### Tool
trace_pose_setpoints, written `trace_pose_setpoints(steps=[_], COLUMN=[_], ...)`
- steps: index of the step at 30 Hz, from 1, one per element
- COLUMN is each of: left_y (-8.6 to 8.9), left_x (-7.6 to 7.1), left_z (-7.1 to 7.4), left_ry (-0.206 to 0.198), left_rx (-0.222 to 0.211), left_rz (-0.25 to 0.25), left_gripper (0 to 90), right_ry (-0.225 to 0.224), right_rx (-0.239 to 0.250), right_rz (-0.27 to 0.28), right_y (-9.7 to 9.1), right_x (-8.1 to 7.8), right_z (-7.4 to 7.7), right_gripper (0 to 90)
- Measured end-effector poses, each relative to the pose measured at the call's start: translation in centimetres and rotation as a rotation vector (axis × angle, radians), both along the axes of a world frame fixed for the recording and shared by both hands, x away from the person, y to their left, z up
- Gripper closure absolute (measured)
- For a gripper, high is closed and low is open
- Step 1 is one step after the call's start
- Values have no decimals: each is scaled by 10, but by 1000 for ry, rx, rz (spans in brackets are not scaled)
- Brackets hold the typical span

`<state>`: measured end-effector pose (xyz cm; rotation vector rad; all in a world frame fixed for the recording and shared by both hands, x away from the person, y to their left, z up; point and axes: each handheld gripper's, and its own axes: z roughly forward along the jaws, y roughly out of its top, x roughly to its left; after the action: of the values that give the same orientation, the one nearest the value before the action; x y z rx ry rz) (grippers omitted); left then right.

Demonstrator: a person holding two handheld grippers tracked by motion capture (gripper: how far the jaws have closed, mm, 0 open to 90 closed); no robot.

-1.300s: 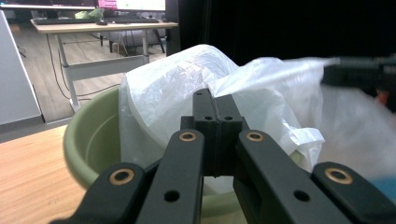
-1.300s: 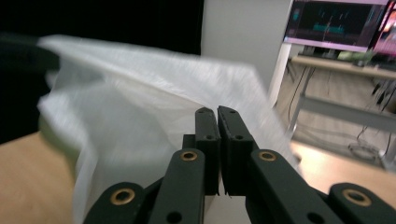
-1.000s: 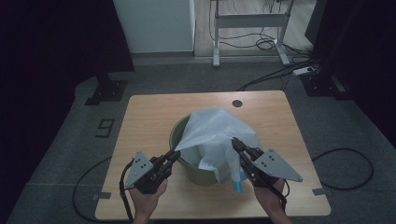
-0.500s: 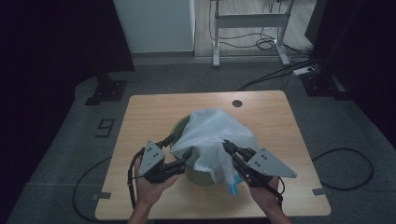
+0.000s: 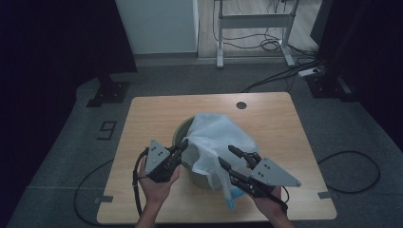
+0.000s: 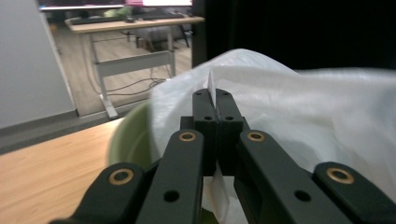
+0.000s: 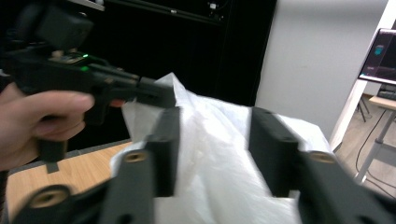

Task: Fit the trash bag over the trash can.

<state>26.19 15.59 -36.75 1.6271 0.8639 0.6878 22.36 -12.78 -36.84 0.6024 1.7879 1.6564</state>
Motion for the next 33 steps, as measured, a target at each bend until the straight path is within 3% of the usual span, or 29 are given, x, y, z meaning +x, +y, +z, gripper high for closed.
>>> trace_pose_setpoints(steps=[4,8,14,17,23,26,30,33], left_y=[18,31,35,33,29,29,30,29], left_x=[1,2,2,3,3,2,1,1], left_z=[-1,-4,-7,-8,-7,-7,-6,-6], left_ry=[15,31,40,39,36,36,34,33], left_rx=[-68,-99,-104,-105,-103,-107,-108,-110], left_rz=[69,93,103,105,99,96,85,75], left_gripper=[898,898,897,897,897,897,897,896], right_ry=[4,33,163,222,266,274,302,303], right_rx=[52,71,110,124,111,90,72,58], right_rz=[16,-15,-97,-99,-90,-105,-105,-115], right_y=[-13,-31,-55,-54,-44,-40,-40,-43], right_x=[-19,-29,-24,-26,-28,-27,-21,-15], right_z=[-10,-30,-67,-85,-101,-105,-108,-107], right_gripper=[392,366,305,281,258,377,693,857])
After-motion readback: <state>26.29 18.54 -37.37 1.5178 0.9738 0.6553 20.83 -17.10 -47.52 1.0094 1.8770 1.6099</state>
